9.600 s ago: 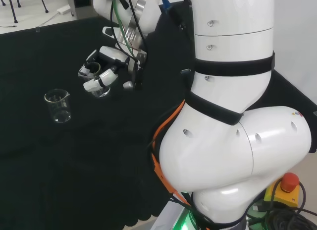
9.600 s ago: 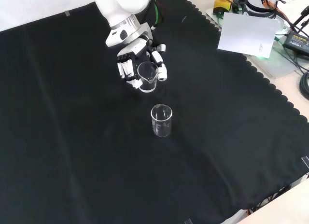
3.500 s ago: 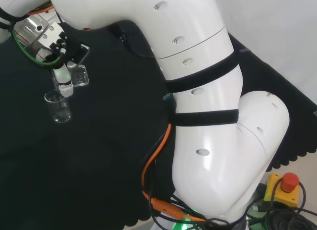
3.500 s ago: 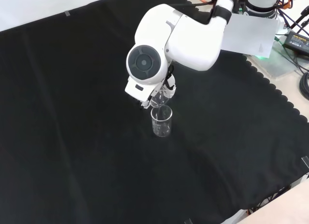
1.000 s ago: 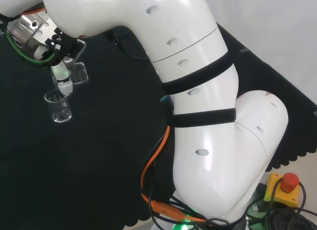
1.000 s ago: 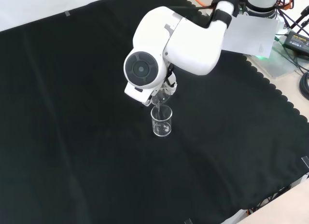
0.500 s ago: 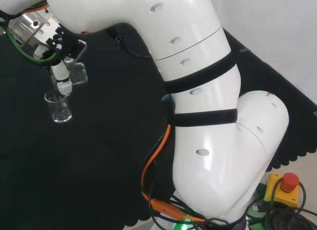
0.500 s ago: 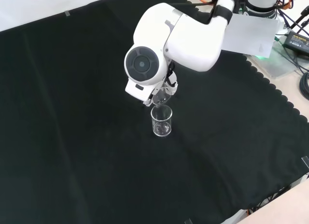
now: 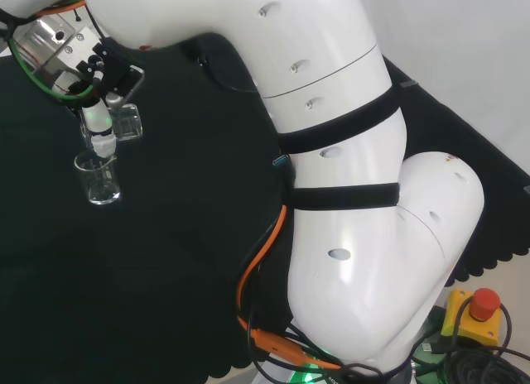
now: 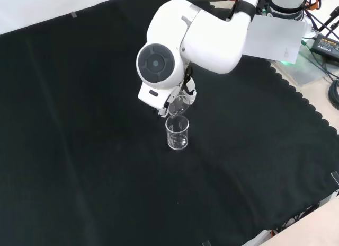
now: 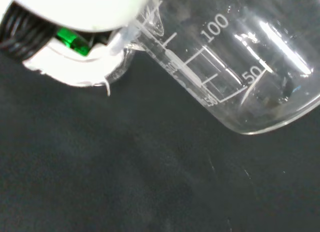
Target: Pour the water from the handheld beaker into the one on the table.
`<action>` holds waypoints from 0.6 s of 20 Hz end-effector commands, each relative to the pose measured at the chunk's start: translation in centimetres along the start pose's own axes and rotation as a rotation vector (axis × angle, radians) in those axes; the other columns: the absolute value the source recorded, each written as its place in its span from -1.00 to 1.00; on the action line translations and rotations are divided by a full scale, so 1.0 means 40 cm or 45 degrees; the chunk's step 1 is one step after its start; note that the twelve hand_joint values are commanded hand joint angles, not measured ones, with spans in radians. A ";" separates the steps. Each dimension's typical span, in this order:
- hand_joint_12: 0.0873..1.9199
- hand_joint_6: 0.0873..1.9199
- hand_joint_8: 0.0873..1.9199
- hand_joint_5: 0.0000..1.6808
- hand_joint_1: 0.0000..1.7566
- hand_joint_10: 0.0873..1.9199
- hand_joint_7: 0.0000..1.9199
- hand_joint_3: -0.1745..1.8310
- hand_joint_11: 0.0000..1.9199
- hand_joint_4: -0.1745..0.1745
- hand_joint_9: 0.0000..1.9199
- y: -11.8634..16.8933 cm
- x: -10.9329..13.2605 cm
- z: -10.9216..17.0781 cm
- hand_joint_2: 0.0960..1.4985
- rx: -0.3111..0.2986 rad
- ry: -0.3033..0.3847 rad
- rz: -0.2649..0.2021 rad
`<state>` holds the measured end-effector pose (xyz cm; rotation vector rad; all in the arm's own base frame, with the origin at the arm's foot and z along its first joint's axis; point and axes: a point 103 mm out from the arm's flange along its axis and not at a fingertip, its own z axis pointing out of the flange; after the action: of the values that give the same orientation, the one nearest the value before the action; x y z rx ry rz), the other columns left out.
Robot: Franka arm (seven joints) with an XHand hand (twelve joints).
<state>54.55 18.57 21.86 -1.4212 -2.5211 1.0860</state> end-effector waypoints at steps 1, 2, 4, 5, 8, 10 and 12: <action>-0.19 -0.48 -1.00 0.60 0.32 -0.97 0.87 -0.11 0.26 1.00 0.73 -0.002 -0.011 0.006 -0.29 -0.055 0.082 -0.032; -0.19 -0.48 -1.00 0.60 0.32 -0.97 0.87 -0.11 0.26 1.00 0.73 -0.002 -0.015 0.007 -0.29 -0.062 0.103 -0.040; -0.19 -0.48 -1.00 0.60 0.32 -0.97 0.87 -0.11 0.26 1.00 0.73 -0.004 -0.022 0.009 -0.29 -0.083 0.147 -0.057; -0.19 -0.48 -1.00 0.60 0.32 -0.97 0.87 -0.11 0.26 1.00 0.73 -0.006 -0.027 0.010 -0.29 -0.098 0.164 -0.062; -0.19 -0.48 -1.00 0.60 0.32 -0.97 0.87 -0.11 0.26 1.00 0.73 -0.012 -0.042 0.017 -0.29 -0.163 0.221 -0.073; -0.19 -0.47 -1.00 0.60 0.32 -0.97 0.87 -0.11 0.26 1.00 0.73 -0.017 -0.058 0.025 -0.29 -0.213 0.267 -0.076; -0.19 -0.47 -1.00 0.60 0.32 -0.97 0.87 -0.11 0.26 1.00 0.73 -0.022 -0.076 0.036 -0.29 -0.263 0.311 -0.078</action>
<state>54.90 16.73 21.93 -1.4032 -2.5217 0.8218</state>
